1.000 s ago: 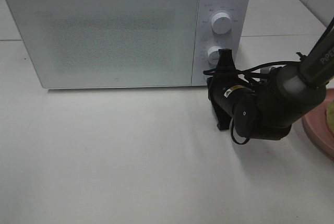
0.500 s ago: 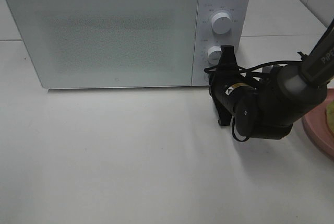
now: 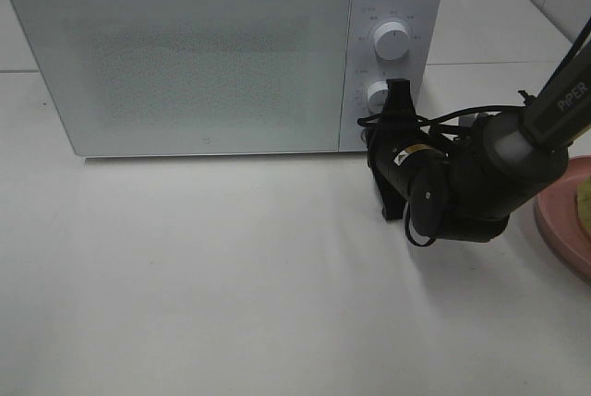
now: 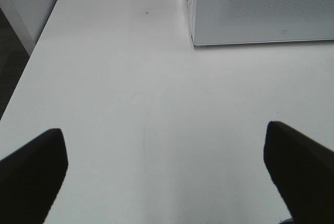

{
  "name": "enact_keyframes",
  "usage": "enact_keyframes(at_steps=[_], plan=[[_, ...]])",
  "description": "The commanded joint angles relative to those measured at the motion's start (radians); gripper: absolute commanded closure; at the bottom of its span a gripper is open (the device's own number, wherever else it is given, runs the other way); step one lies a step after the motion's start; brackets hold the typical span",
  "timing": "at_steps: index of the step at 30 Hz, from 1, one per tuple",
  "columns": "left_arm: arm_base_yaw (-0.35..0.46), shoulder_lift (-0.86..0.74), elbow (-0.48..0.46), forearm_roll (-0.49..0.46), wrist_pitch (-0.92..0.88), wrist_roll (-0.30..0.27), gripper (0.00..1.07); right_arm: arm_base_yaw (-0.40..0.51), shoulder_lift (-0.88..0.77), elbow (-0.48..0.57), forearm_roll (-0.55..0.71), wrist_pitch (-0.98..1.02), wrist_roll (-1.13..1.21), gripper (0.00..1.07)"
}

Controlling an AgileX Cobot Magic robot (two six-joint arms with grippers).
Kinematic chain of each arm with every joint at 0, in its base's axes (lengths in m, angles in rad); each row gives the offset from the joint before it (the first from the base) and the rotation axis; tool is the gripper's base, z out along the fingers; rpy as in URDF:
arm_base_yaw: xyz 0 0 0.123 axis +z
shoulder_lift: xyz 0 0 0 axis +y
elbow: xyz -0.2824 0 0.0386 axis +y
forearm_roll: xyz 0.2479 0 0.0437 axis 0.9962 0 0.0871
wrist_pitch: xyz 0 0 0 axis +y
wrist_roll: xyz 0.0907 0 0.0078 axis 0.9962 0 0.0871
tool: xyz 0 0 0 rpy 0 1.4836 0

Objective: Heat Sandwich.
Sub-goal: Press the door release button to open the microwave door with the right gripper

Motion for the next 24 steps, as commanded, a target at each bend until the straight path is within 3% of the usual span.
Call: enact_keyframes(at_steps=[1,17,24], plan=[[-0.007,-0.027,0.004,0.001,-0.004,-0.004,0.09,-0.018,-0.004,-0.046,0.013,-0.121,-0.019,1.07],[-0.007,-0.027,0.004,0.001,-0.004,-0.004,0.09,-0.064,0.016,-0.196,0.040,-0.204,-0.081,1.07],[-0.007,-0.027,0.004,0.001,-0.004,-0.004,0.09,-0.064,0.016,-0.203,0.043,-0.189,-0.091,1.07]])
